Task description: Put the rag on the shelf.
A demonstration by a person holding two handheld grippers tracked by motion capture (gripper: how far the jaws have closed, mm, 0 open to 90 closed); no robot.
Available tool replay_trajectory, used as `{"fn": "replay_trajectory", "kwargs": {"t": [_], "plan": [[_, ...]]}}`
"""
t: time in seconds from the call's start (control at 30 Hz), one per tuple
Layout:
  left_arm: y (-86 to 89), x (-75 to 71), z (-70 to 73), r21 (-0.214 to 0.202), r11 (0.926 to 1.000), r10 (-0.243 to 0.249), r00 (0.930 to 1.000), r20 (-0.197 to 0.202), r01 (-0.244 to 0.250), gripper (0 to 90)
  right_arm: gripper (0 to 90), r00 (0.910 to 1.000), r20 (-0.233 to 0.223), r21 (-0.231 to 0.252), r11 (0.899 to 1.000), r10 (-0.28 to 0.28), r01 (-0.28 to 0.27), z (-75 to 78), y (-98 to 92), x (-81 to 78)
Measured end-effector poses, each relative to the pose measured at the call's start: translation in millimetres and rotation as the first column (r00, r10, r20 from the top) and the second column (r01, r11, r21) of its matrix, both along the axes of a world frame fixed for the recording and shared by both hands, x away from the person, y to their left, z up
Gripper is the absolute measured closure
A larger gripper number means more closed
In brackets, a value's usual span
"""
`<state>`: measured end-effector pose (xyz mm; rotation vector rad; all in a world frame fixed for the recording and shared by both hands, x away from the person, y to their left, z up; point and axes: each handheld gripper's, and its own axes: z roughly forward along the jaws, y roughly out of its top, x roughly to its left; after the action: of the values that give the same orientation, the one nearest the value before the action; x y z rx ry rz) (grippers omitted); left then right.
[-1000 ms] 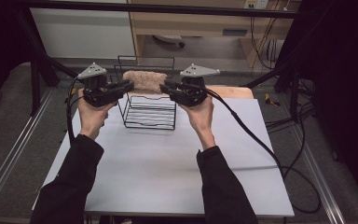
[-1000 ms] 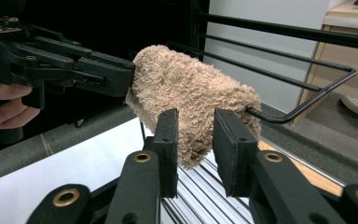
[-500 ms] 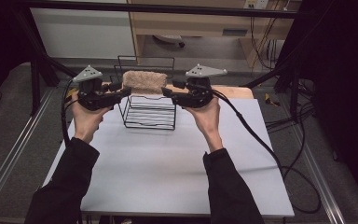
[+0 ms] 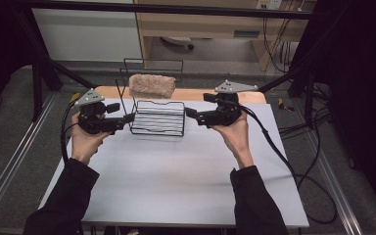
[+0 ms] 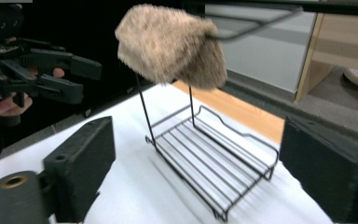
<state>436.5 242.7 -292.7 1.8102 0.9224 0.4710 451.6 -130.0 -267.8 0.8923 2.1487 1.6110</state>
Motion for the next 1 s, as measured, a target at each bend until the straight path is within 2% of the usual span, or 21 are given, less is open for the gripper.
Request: {"fn": "replay_trajectory", "kwargs": {"t": [0.17,0.2,0.3,0.47,0.8,1.0], "plan": [[2.3,-7.4,-11.4,0.018,0.9997,-0.014,0.9999,-0.006,0.014,18.8,6.2,0.9997,-0.024,-0.006,1.0,0.0,0.0,-10.2,-16.0,-5.2],[2.6,-8.9,-13.7,0.024,0.9996,-0.016,0.9998,-0.006,0.016,15.2,4.7,0.9995,-0.032,-0.006,1.0,0.0,0.0,-15.2,-24.2,-8.0],[2.7,-13.6,-21.3,0.039,0.999,-0.02,0.9997,-0.011,0.021,10.9,3.4,0.9991,-0.041,-0.005,1.0,0.001,-0.001,-20.5,-32.0,-11.5],[3.6,-20.9,-36.4,0.043,0.9987,-0.029,0.9993,-0.024,0.03,6.1,1.3,0.9978,-0.066,-0.007,1.0,-0.01,0.01,-36.0,-51.2,-19.4],[13.5,-33.8,-71.8,0.033,0.9992,-0.022,0.9979,-0.061,0.024,5.2,0.5,0.9919,-0.121,-0.01,0.999,-0.037,0.036,-78.6,-86.0,-31.2],[17.6,-42.5,-92.2,0.068,0.9974,-0.021,0.9964,-0.082,0.027,5.9,0.4,0.9882,-0.148,-0.028,0.999,-0.041,0.037,-102.6,-99.2,-40.6]]}}
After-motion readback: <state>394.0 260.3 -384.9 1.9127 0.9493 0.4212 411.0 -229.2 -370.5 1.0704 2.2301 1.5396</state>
